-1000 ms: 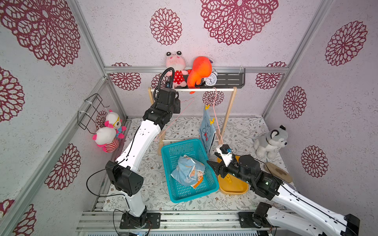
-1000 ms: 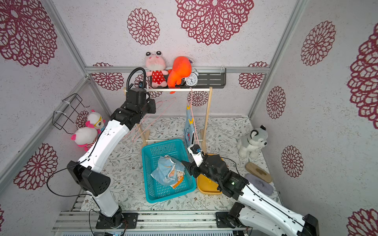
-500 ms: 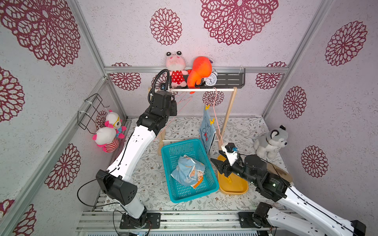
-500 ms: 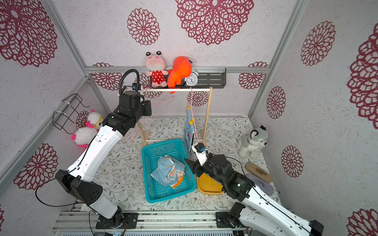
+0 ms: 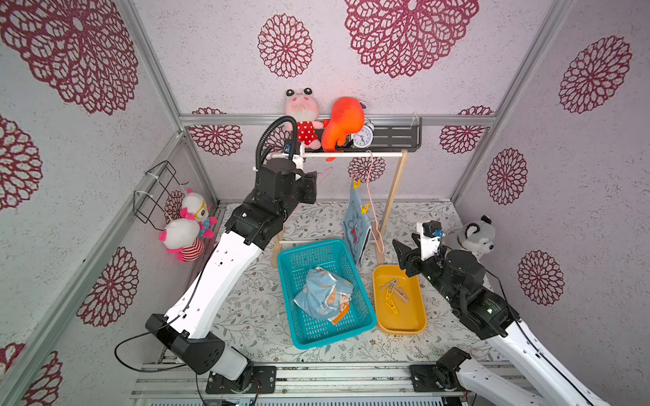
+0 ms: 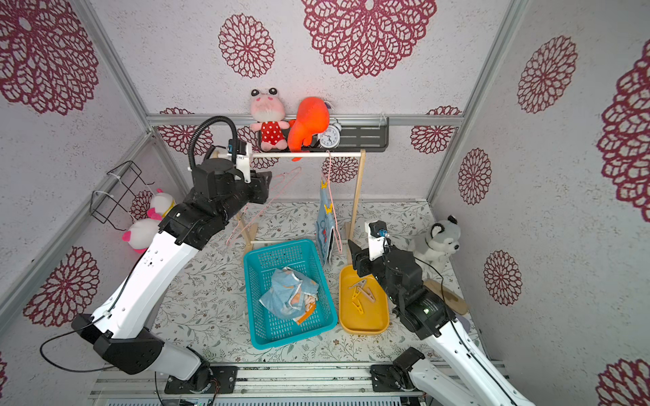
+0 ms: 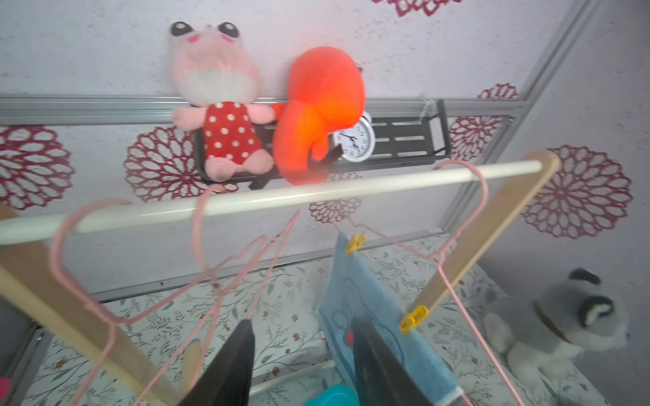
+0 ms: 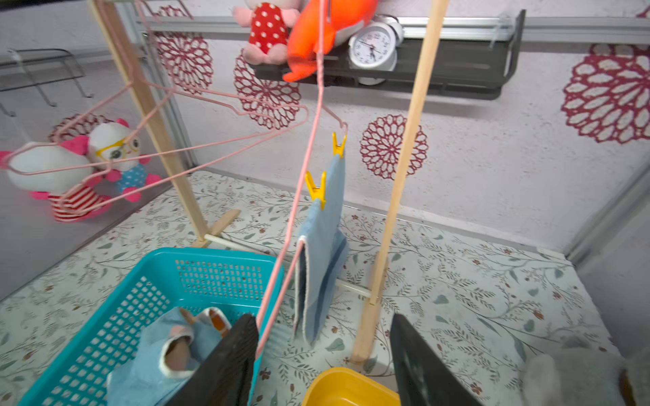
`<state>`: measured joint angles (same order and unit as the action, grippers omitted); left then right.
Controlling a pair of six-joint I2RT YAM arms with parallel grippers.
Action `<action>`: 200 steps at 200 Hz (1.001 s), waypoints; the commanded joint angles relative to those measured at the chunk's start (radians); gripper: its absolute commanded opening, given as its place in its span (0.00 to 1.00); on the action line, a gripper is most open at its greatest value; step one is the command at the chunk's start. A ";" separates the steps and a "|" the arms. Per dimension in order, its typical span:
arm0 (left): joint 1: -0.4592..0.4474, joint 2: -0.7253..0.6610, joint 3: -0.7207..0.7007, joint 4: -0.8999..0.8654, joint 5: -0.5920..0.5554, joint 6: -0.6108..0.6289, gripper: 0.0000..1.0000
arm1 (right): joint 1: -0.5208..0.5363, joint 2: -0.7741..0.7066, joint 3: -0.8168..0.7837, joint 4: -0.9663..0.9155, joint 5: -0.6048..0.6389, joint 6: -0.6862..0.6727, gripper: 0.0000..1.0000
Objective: Remove the clothespins securing towels to the hanger
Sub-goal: Place the hanger at the clothesline, then pick up the hanger from the clothesline.
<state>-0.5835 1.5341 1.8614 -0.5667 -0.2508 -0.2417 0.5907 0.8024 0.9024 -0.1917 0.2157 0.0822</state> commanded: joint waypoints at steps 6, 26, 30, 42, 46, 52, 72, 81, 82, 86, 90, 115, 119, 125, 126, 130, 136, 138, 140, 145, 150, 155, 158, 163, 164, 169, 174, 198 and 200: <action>-0.043 0.009 -0.030 0.050 0.035 -0.029 0.48 | -0.087 0.074 0.033 0.050 0.011 0.035 0.61; -0.060 0.016 -0.040 0.062 0.043 -0.039 0.48 | -0.132 0.149 0.038 0.087 -0.050 0.043 0.61; -0.062 0.016 -0.041 0.062 0.041 -0.040 0.48 | -0.133 0.162 0.041 0.095 -0.060 0.042 0.61; -0.065 0.019 -0.047 0.063 0.035 -0.042 0.48 | -0.134 0.203 0.053 0.113 -0.101 0.041 0.60; -0.066 0.019 -0.049 0.064 0.034 -0.042 0.49 | -0.134 0.215 0.058 0.118 -0.117 0.042 0.60; -0.066 0.020 -0.053 0.067 0.033 -0.044 0.48 | -0.132 0.233 0.066 0.125 -0.153 0.037 0.60; -0.066 0.031 -0.058 0.070 0.030 -0.047 0.49 | -0.124 0.273 0.069 0.180 -0.300 0.044 0.60; -0.065 0.038 -0.058 0.069 0.028 -0.049 0.49 | -0.106 0.285 0.074 0.188 -0.317 0.039 0.59; -0.066 0.039 -0.058 0.070 0.028 -0.049 0.49 | -0.105 0.285 0.074 0.189 -0.315 0.037 0.59; -0.065 0.043 -0.058 0.071 0.028 -0.050 0.49 | -0.097 0.289 0.077 0.189 -0.313 0.034 0.59; -0.065 0.045 -0.058 0.072 0.028 -0.051 0.49 | -0.090 0.290 0.079 0.191 -0.311 0.034 0.59; -0.066 0.069 -0.058 0.091 0.046 -0.067 0.49 | -0.051 0.293 0.076 0.207 -0.325 0.041 0.58; -0.066 0.074 -0.056 0.096 0.053 -0.070 0.49 | -0.042 0.296 0.075 0.206 -0.320 0.041 0.58; -0.065 0.084 -0.053 0.102 0.060 -0.075 0.49 | -0.032 0.298 0.075 0.207 -0.312 0.040 0.58; -0.065 0.086 -0.052 0.103 0.061 -0.076 0.49 | -0.031 0.298 0.074 0.207 -0.311 0.041 0.58; -0.065 0.093 -0.048 0.107 0.067 -0.081 0.49 | -0.026 0.298 0.072 0.210 -0.306 0.044 0.58; -0.066 0.103 -0.044 0.113 0.076 -0.085 0.49 | -0.021 0.299 0.068 0.213 -0.302 0.049 0.58; -0.067 0.107 -0.043 0.114 0.079 -0.087 0.49 | -0.019 0.298 0.067 0.215 -0.301 0.050 0.57; -0.067 0.110 -0.040 0.118 0.083 -0.088 0.49 | -0.018 0.298 0.065 0.216 -0.302 0.051 0.57; -0.066 0.120 -0.033 0.122 0.091 -0.091 0.49 | -0.014 0.298 0.061 0.220 -0.302 0.055 0.57; -0.066 0.130 -0.027 0.126 0.099 -0.097 0.49 | -0.011 0.296 0.055 0.227 -0.302 0.060 0.57; -0.065 0.140 -0.021 0.131 0.108 -0.101 0.49 | -0.008 0.295 0.049 0.233 -0.302 0.066 0.57; -0.066 0.146 -0.017 0.133 0.113 -0.104 0.49 | -0.006 0.294 0.045 0.237 -0.304 0.069 0.57; -0.067 0.156 -0.008 0.137 0.121 -0.107 0.49 | -0.003 0.295 0.038 0.245 -0.306 0.074 0.57; -0.066 0.159 -0.007 0.138 0.123 -0.108 0.49 | -0.003 0.296 0.037 0.246 -0.308 0.075 0.57; -0.065 0.169 0.003 0.141 0.133 -0.113 0.49 | 0.001 0.296 0.031 0.254 -0.310 0.079 0.57; -0.066 0.177 0.013 0.143 0.145 -0.116 0.49 | 0.004 0.297 0.026 0.259 -0.311 0.085 0.57; -0.067 0.223 0.050 0.157 0.191 -0.129 0.49 | 0.019 0.307 0.007 0.286 -0.317 0.098 0.56; -0.067 0.227 0.053 0.157 0.196 -0.130 0.49 | 0.020 0.308 0.006 0.287 -0.319 0.099 0.56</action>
<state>-0.6456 1.7321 1.8652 -0.4595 -0.1184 -0.3393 0.5961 1.1065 0.9203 0.0311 -0.0845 0.1394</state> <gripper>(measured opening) 0.489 0.562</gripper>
